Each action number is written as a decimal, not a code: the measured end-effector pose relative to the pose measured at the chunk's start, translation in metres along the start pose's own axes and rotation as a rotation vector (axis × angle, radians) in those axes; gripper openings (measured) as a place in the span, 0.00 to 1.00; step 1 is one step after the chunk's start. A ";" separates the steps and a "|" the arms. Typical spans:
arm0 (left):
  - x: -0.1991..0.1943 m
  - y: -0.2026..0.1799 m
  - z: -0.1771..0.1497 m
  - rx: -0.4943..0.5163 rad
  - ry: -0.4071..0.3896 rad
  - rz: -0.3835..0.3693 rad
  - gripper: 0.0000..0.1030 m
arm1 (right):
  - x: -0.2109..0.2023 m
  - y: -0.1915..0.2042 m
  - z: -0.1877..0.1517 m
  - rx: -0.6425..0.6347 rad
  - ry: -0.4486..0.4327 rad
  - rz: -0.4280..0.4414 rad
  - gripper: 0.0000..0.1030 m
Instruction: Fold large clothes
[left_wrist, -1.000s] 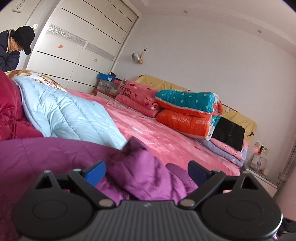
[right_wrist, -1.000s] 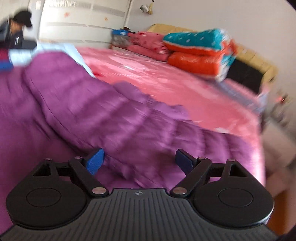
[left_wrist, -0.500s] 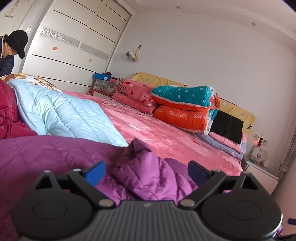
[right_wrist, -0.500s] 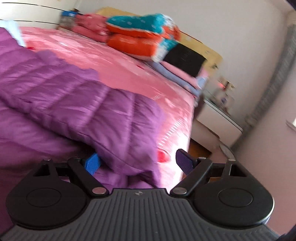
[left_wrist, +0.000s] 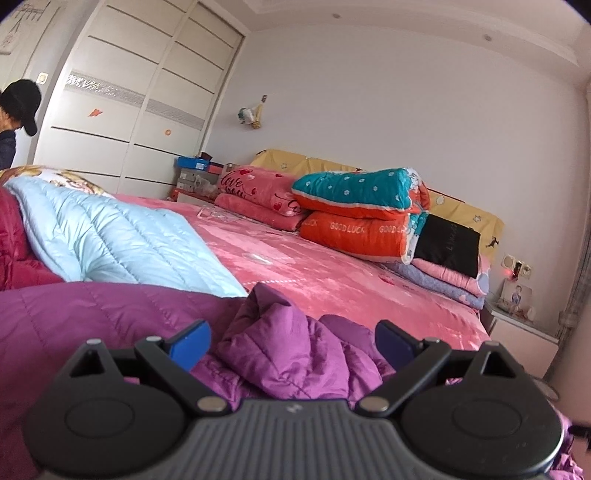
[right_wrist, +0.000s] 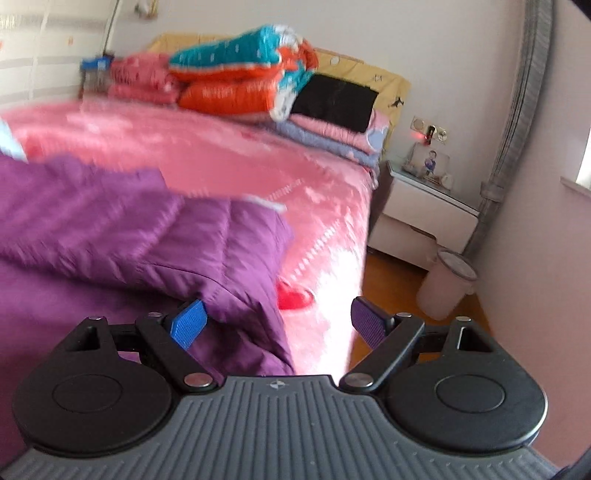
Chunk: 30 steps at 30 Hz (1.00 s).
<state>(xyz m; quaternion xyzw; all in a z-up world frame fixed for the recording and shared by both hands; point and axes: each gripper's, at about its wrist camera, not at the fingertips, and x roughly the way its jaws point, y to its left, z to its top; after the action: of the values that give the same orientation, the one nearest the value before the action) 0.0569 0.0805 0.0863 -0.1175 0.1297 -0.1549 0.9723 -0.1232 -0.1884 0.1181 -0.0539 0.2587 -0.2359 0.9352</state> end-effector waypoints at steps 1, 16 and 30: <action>0.000 -0.002 -0.001 0.015 -0.001 -0.003 0.93 | -0.004 0.001 0.002 0.027 -0.021 0.034 1.00; 0.018 -0.028 -0.013 0.236 0.028 -0.106 0.96 | 0.075 0.027 0.003 0.155 0.089 0.191 1.00; 0.057 0.003 -0.029 0.089 0.256 0.065 0.96 | 0.094 0.029 -0.022 0.102 0.116 0.159 1.00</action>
<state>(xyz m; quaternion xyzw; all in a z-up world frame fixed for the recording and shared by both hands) 0.1019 0.0590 0.0463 -0.0490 0.2495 -0.1425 0.9566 -0.0517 -0.2068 0.0494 0.0283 0.3034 -0.1763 0.9360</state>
